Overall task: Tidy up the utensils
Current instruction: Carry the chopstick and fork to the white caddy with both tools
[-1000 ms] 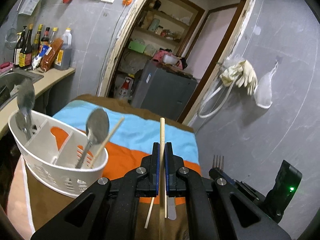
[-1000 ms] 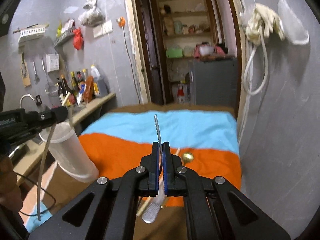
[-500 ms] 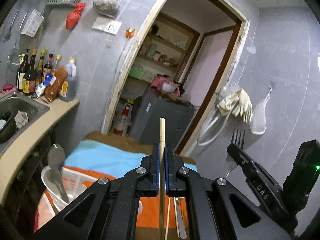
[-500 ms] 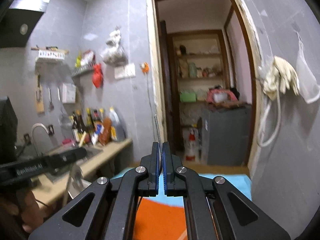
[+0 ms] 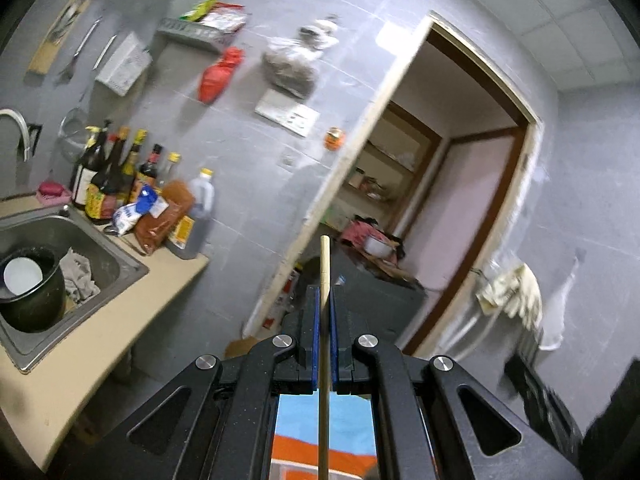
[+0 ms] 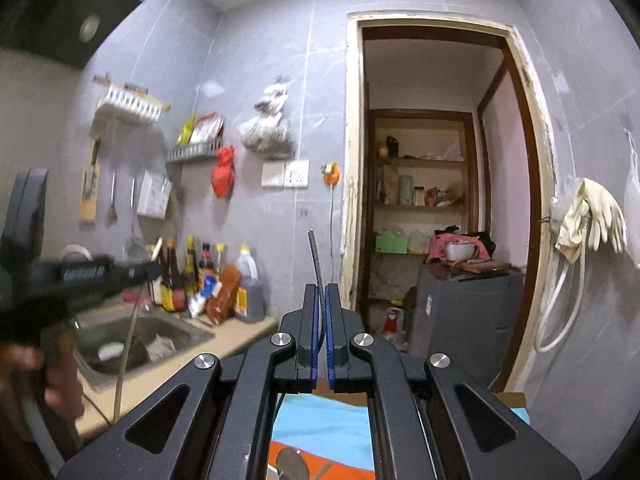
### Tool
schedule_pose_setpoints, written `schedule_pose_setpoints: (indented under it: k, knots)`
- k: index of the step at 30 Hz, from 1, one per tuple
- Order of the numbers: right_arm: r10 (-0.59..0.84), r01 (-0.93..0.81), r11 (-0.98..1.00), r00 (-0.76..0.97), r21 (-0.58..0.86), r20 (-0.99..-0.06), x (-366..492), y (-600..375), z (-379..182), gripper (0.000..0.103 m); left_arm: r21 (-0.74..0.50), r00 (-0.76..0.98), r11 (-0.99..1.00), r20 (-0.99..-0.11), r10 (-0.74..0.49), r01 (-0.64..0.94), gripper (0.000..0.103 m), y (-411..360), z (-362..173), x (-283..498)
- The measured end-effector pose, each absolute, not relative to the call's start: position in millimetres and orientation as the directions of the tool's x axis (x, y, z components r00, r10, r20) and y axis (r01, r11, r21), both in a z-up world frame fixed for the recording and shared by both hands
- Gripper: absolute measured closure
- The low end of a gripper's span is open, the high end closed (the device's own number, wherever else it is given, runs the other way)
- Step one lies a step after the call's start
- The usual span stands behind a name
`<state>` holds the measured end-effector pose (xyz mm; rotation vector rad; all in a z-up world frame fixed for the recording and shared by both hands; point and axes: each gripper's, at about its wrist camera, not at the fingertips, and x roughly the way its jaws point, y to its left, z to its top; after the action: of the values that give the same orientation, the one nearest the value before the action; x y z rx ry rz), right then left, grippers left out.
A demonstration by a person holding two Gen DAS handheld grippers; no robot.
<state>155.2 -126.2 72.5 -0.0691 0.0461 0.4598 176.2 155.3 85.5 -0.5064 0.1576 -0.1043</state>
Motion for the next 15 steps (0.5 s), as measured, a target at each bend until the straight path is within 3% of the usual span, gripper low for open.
schedule_pose_setpoints:
  k: [8, 15]
  knots:
    - [0.415, -0.426, 0.898, 0.903, -0.106, -0.112, 160, -108, 29, 0.102, -0.474, 0.987, 0.88, -0.119, -0.106, 0.037, 0.101, 167, 47, 201]
    - [0.402, -0.415, 0.905, 0.906, -0.095, -0.131, 163, -105, 8, 0.102, -0.359, 0.993, 0.932, -0.089, -0.078, 0.041, 0.101, 143, 25, 196]
